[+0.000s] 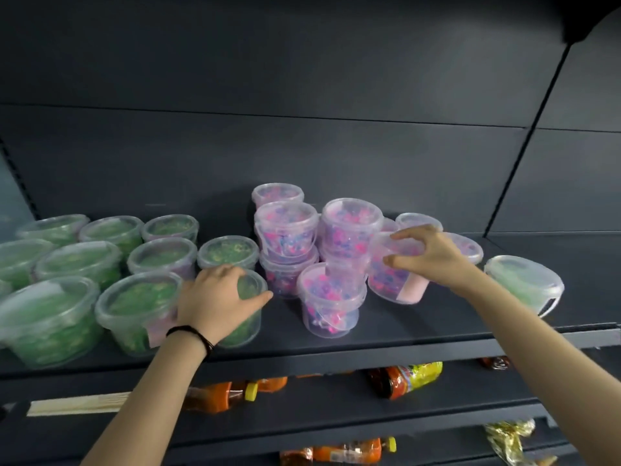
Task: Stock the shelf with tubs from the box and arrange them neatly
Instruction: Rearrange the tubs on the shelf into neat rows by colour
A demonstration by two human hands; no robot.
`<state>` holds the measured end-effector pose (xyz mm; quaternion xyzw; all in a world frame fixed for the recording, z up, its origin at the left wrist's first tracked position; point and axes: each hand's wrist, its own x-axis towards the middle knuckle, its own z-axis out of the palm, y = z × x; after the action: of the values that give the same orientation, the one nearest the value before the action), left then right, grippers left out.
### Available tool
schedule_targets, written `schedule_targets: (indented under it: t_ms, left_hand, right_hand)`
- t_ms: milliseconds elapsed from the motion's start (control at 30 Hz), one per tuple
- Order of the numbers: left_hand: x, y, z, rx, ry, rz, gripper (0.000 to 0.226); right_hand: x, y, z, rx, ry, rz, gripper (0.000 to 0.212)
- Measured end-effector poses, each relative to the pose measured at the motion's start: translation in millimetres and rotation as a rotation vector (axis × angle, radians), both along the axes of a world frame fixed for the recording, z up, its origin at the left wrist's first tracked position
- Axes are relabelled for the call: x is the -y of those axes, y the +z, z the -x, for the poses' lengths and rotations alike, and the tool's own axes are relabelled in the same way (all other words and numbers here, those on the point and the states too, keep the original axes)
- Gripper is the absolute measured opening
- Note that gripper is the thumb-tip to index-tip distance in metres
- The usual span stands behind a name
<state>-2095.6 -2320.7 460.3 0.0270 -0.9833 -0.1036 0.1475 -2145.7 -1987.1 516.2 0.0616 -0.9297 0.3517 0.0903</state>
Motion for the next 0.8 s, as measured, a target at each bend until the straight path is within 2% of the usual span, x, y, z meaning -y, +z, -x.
schedule_targets:
  t_ms: [200,467,567,633,700,800]
  left_hand:
    - [-9.9,-1.9,-1.5,-0.045,0.054,-0.027,0.06]
    - [-25.3,-14.5,5.4,-0.111,0.142,0.137,0.057]
    - [-33.1,-18.3,6.5,-0.121,0.154,0.185,0.052]
    - [-36.2,-21.3,6.9,-0.124,0.164,0.19,0.048]
    - [-38.1,-23.1,6.7,-0.136,0.165,0.189,0.045]
    - [-42.9,-19.1,4.1,-0.205,0.146,0.155,0.043]
  right_hand:
    - [-1.1,-50.1,14.0,0.018,-0.021,-0.127,0.06]
    - [-23.3,-71.7,16.9,-0.049,0.057,-0.094,0.063]
    - [-40.6,-74.8,15.2,-0.119,0.048,-0.007,0.07]
    - [-57.3,-74.9,14.6,-0.217,-0.023,-0.037,0.055]
    - [-77.6,-75.4,14.0,-0.367,-0.127,-0.158,0.038]
    - [-108.4,-76.7,10.4,-0.482,-0.271,-0.327,0.041]
